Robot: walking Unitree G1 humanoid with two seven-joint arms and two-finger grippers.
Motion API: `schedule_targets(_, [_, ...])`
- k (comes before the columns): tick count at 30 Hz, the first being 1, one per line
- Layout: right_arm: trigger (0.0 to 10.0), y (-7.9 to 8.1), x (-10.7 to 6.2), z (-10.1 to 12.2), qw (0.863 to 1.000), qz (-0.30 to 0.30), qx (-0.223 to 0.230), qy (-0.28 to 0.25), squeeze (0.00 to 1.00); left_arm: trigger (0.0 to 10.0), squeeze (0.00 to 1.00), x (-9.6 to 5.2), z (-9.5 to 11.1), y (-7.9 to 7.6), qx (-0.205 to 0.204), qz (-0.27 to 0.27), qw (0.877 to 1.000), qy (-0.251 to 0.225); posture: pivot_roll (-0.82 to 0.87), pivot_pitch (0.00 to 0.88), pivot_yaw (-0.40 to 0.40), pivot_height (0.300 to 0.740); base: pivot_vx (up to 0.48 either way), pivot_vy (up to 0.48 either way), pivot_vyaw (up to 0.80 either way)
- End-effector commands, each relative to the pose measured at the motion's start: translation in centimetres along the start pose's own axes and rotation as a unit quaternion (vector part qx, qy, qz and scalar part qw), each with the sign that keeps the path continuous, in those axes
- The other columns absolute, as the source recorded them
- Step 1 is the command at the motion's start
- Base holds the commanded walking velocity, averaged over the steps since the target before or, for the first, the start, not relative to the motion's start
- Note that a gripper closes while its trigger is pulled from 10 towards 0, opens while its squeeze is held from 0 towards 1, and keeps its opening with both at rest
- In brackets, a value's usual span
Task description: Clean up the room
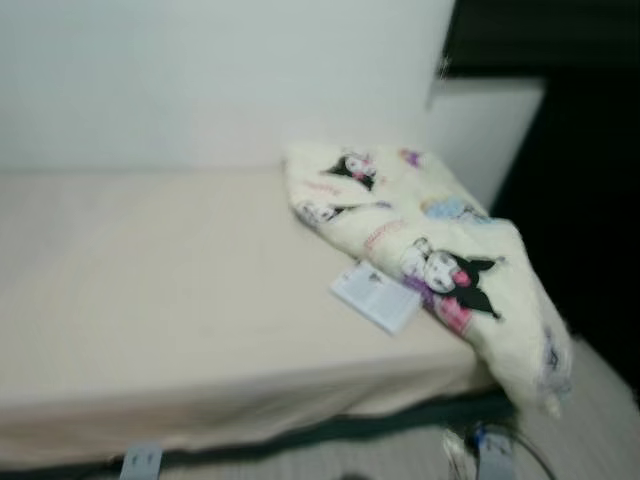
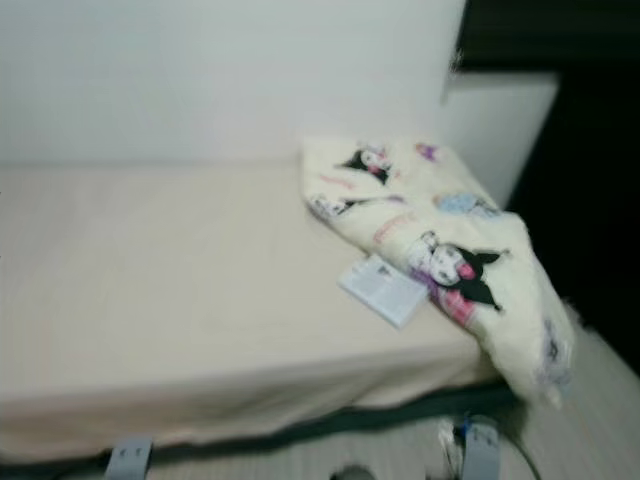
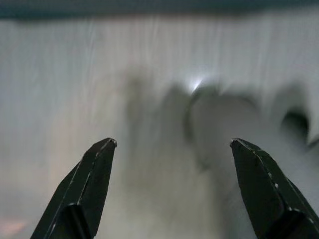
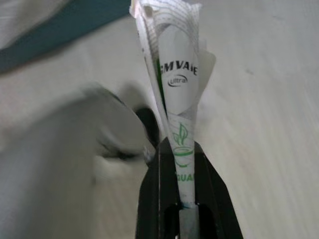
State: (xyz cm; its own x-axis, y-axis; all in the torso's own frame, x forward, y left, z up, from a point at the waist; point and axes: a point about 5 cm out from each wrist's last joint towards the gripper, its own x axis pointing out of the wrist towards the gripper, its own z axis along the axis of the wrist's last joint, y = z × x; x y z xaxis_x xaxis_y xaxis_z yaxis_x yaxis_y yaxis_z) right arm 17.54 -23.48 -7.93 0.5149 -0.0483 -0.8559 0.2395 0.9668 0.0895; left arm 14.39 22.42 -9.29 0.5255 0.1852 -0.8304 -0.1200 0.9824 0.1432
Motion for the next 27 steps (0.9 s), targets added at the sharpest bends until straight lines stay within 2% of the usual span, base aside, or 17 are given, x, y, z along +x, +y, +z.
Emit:
schedule_targets(1, [0.0,0.0,-0.1,-0.9,1.0,-0.005,-0.006,0.01,0.0,10.0,0.0,-0.1,-0.4,0.0,0.021,-0.003,1.0,0.012,-0.05,0.0,-0.067,0.696,0.0,0.0,0.0])
schedule_targets(2, [0.0,0.0,-0.1,-0.9,1.0,-0.005,-0.006,0.01,0.0,10.0,0.0,-0.1,-0.4,0.0,0.021,-0.003,1.0,0.012,-0.05,0.0,-0.067,0.696,0.0,0.0,0.0])
schedule_targets(5, [0.0,0.6,0.0,-2.1,1.0,-0.002,-0.005,0.024,0.0,10.0,0.0,-0.6,-2.6,0.4,0.031,-0.003,0.998,0.049,-0.05,0.0,-0.063,0.711,0.0,0.0,0.0])
schedule_targets(8, [0.0,1.2,0.0,-2.5,0.999,0.004,-0.012,0.03,0.0,10.0,0.0,-0.8,-3.6,1.0,0.039,-0.003,0.997,0.064,-0.05,0.0,-0.063,0.726,0.0,0.0,0.0])
schedule_targets(18, [0.0,1.8,0.2,-1.8,0.999,0.012,-0.038,0.028,0.0,10.0,0.0,-0.7,-3.2,0.9,0.063,-0.011,0.996,0.059,-0.04,0.0,-0.063,0.74,0.0,0.0,0.0])
schedule_targets(22, [0.0,2.1,0.3,-1.3,0.998,0.015,-0.05,0.024,0.0,10.0,0.0,-0.1,-1.0,-0.9,0.075,-0.022,0.996,0.035,-0.03,0.0,-0.068,0.74,0.0,0.0,0.0])
schedule_targets(24, [0.0,2.1,0.3,-1.3,0.998,0.016,-0.05,0.024,0.0,10.0,0.0,0.0,-0.8,-1.0,0.077,-0.023,0.996,0.034,-0.03,0.0,-0.068,0.74,0.0,0.0,0.0])
schedule_targets(26, [0.0,2.3,0.3,-1.2,0.998,0.016,-0.059,0.024,0.0,10.0,0.0,0.0,-0.6,-2.3,0.087,-0.031,0.995,0.034,-0.03,0.0,-0.072,0.74,0.0,0.0,0.0])
schedule_targets(27, [0.0,2.3,0.3,-1.2,0.998,0.016,-0.059,0.024,0.0,10.0,0.0,0.0,-0.6,-2.3,0.087,-0.031,0.995,0.034,-0.03,0.0,-0.072,0.74,0.0,0.0,0.0])
